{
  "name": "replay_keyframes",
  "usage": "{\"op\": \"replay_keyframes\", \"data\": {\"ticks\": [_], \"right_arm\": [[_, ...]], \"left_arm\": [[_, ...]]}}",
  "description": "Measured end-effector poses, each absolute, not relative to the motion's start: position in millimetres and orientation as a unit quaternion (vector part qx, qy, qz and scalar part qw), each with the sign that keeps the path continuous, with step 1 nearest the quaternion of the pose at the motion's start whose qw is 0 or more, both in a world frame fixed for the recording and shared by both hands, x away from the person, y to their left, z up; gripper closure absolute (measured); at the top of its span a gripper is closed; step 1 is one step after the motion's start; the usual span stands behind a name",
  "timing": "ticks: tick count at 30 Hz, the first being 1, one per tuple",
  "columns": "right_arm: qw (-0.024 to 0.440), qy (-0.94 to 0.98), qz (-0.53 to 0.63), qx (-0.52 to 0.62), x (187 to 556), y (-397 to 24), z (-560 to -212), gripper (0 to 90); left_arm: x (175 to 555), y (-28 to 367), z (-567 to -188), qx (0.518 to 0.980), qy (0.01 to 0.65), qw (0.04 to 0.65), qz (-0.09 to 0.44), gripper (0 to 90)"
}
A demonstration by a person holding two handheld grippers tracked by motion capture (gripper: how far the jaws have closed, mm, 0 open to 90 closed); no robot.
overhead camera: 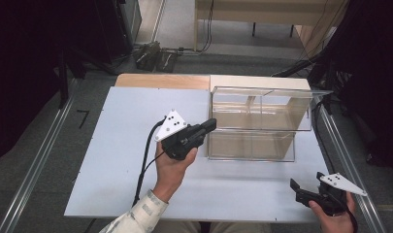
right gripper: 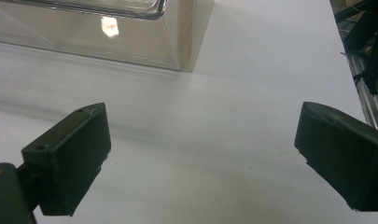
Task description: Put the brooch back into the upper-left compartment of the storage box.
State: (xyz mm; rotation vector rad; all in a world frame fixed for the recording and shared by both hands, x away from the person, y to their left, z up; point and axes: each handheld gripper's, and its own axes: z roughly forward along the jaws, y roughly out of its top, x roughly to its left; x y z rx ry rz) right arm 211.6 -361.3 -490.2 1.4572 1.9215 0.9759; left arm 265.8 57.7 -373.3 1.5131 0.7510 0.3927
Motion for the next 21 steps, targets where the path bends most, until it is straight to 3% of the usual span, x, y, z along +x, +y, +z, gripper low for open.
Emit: {"op": "replay_keyframes", "data": {"ticks": [21], "right_arm": [[0.266,0.712,0.364,0.538,211.5,-362.0,-490.4,2.1]], "left_arm": [[277.0,40.0,-371.0,0.669,0.325,0.640,0.193,90.0]]}}
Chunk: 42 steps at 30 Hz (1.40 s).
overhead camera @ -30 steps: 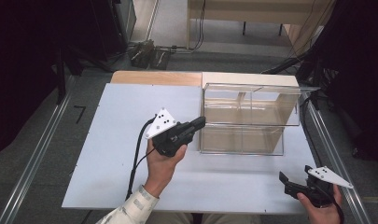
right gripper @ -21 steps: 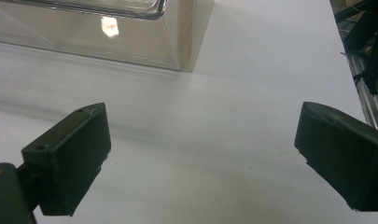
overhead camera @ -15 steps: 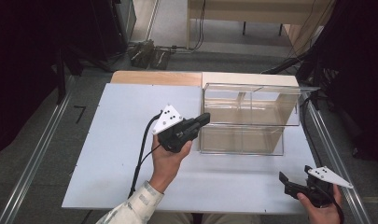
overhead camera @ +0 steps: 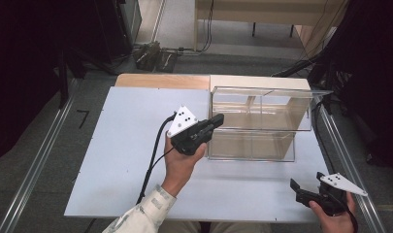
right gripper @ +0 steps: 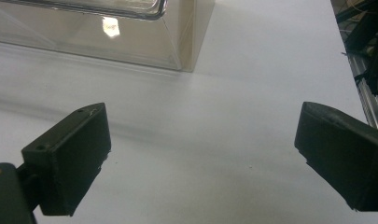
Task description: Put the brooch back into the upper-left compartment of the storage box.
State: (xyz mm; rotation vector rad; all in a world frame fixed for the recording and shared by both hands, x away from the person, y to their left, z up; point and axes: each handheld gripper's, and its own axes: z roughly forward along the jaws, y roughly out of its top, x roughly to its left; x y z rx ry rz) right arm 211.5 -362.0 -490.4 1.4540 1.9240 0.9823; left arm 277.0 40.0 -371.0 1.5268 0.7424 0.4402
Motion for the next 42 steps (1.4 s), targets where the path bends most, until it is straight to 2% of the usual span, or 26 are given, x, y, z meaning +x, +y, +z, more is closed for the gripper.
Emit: {"op": "replay_keyframes", "data": {"ticks": [23,29,42], "right_arm": [[0.265,0.713,0.365,0.538,211.6,-362.0,-490.2,2.1],[0.267,0.713,0.364,0.537,211.8,-361.8,-489.9,2.1],[0.267,0.713,0.365,0.536,212.1,-361.2,-490.0,2.1]], "left_arm": [[287.0,34.7,-373.2,0.670,0.329,0.635,0.201,90.0],[285.4,32.4,-371.9,0.669,0.322,0.637,0.206,71.4],[276.8,34.4,-368.0,0.670,0.308,0.644,0.204,61.9]]}}
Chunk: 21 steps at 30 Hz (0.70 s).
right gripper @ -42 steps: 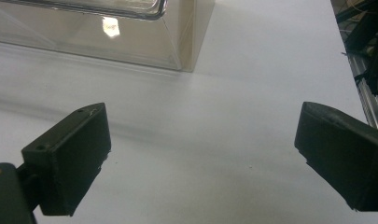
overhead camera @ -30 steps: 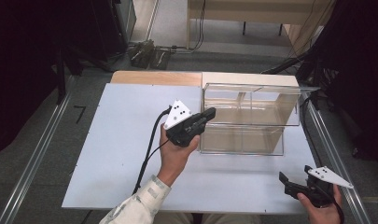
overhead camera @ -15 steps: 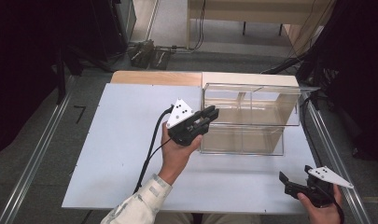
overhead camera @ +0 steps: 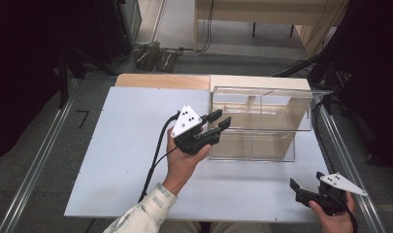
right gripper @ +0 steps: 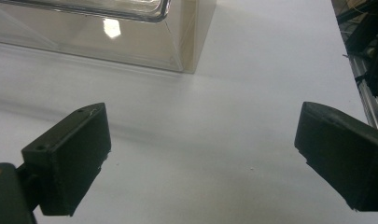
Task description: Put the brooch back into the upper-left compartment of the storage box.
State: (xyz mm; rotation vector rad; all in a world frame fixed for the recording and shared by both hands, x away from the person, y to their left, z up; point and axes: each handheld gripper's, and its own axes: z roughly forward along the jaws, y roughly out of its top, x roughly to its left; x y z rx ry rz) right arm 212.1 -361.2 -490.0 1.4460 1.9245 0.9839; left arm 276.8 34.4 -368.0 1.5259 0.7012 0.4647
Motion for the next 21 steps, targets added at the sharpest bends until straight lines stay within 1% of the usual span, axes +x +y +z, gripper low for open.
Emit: {"op": "replay_keyframes", "data": {"ticks": [3,6,14,21], "right_arm": [[0.267,0.713,0.365,0.535,212.1,-360.9,-489.9,2.1],[0.268,0.714,0.365,0.535,212.3,-360.9,-490.0,2.1],[0.269,0.714,0.363,0.535,212.6,-360.5,-490.2,2.1],[0.267,0.714,0.363,0.536,212.8,-359.7,-490.2,2.1]], "left_arm": [[274.4,36.2,-367.1,0.668,0.307,0.647,0.203,60.4],[272.9,37.6,-366.5,0.672,0.306,0.645,0.199,55.7],[267.3,42.4,-367.3,0.675,0.302,0.642,0.203,48.7],[259.5,52.8,-369.6,0.667,0.310,0.643,0.214,40.8]]}}
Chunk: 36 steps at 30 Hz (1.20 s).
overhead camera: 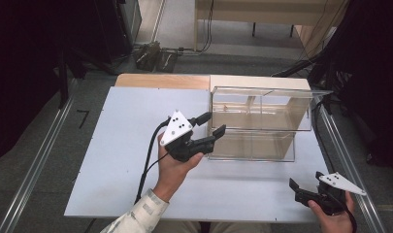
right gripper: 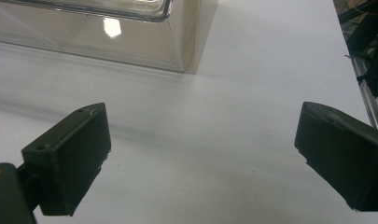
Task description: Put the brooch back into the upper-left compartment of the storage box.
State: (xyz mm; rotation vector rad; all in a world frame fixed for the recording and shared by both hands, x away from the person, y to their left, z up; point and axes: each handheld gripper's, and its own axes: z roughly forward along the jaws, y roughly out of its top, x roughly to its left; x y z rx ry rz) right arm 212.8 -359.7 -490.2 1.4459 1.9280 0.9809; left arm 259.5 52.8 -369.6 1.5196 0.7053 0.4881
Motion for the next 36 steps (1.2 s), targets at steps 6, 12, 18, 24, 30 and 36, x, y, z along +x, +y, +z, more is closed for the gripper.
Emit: {"op": "replay_keyframes", "data": {"ticks": [6,12,18,24,30,36], "right_arm": [[0.268,0.715,0.362,0.535,212.8,-358.9,-490.1,2.1],[0.267,0.714,0.362,0.536,212.5,-358.4,-490.1,2.1],[0.267,0.714,0.361,0.538,212.2,-359.0,-490.1,2.1],[0.269,0.714,0.362,0.536,211.9,-360.0,-489.9,2.1],[0.270,0.714,0.361,0.535,211.5,-360.0,-489.9,2.1],[0.269,0.715,0.360,0.536,211.4,-358.6,-490.0,2.1]], "left_arm": [[256.3,64.8,-375.0,0.663,0.321,0.640,0.218,34.9],[253.4,77.2,-383.0,0.661,0.335,0.633,0.224,32.3],[249.2,90.5,-394.0,0.662,0.348,0.622,0.230,30.3],[243.0,108.2,-404.1,0.664,0.364,0.608,0.239,28.5],[233.1,130.4,-417.9,0.665,0.383,0.593,0.243,27.4],[223.7,151.4,-433.1,0.663,0.408,0.577,0.247,26.1]]}}
